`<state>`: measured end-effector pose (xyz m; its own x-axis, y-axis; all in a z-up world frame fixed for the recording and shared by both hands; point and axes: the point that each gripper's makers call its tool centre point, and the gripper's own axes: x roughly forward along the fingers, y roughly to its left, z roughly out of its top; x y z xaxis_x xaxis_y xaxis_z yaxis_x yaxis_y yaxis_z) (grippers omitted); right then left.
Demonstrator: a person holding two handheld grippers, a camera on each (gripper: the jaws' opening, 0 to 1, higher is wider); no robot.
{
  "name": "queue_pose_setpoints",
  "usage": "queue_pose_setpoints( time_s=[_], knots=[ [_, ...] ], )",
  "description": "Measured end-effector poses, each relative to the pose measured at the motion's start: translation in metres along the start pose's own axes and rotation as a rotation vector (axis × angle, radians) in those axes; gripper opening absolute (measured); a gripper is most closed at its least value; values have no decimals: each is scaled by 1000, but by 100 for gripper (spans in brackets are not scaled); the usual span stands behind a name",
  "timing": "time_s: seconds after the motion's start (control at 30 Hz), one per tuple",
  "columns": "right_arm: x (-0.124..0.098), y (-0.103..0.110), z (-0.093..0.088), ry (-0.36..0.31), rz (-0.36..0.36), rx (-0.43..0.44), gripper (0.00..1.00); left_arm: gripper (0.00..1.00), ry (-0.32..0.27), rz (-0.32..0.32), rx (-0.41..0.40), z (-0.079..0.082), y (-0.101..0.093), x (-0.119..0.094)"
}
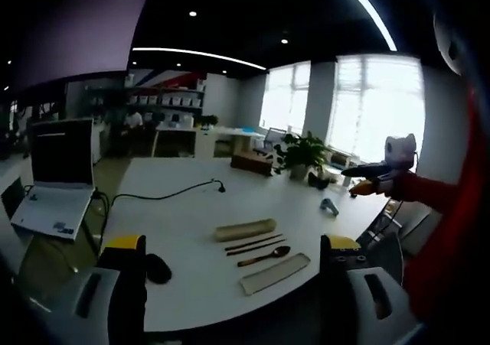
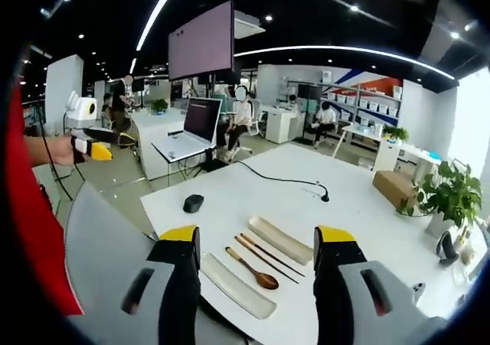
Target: Arrange the utensils inside the cutlery case until each visible utensil rests in its matching compartment.
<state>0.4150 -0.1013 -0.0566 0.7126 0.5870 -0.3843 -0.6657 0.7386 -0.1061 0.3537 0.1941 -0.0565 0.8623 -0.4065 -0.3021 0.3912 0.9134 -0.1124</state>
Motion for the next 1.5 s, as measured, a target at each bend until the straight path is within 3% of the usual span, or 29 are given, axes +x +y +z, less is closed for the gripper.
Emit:
queue_pose_setpoints(
  time_s=[0.07, 0.13, 0.4, 0.53, 0.57, 0.63, 0.7, 0.73, 0.9, 1.17, 1.5],
  knots=[
    [5, -2, -4, 28, -7, -6, 59, 96, 16, 15, 6, -5, 2, -1],
    [9, -1, -4, 40, 2, -25, 60, 94, 68, 35, 26, -15, 7, -2],
    [17, 7, 4, 15, 46, 10, 60, 94, 6, 25, -19, -4, 7, -3],
    [23, 4, -4, 67, 26, -60, 55, 93, 9, 25, -30, -5, 10, -2],
    [24, -1, -10, 108, 6, -97, 52, 93, 15, 24, -24, -6, 10, -1],
    [29, -7, -20, 170, -18, -166, 46, 91, 41, 31, -1, -9, 12, 0],
    [32, -10, -30, 228, -32, -175, 46, 83, 133, 83, 55, -23, 23, -1],
    [37, -6, -25, 198, -11, -179, 49, 79, 170, 110, 80, -29, 29, -3],
    [42, -1, -17, 165, -4, -130, 48, 85, 85, 44, -13, -19, 19, 1],
    [51, 1, -20, 176, -5, -117, 47, 87, 80, 32, 18, -17, 19, 1],
    [58, 8, -26, 199, 11, -120, 46, 87, 96, 26, 1, -28, 21, -8]
  ],
)
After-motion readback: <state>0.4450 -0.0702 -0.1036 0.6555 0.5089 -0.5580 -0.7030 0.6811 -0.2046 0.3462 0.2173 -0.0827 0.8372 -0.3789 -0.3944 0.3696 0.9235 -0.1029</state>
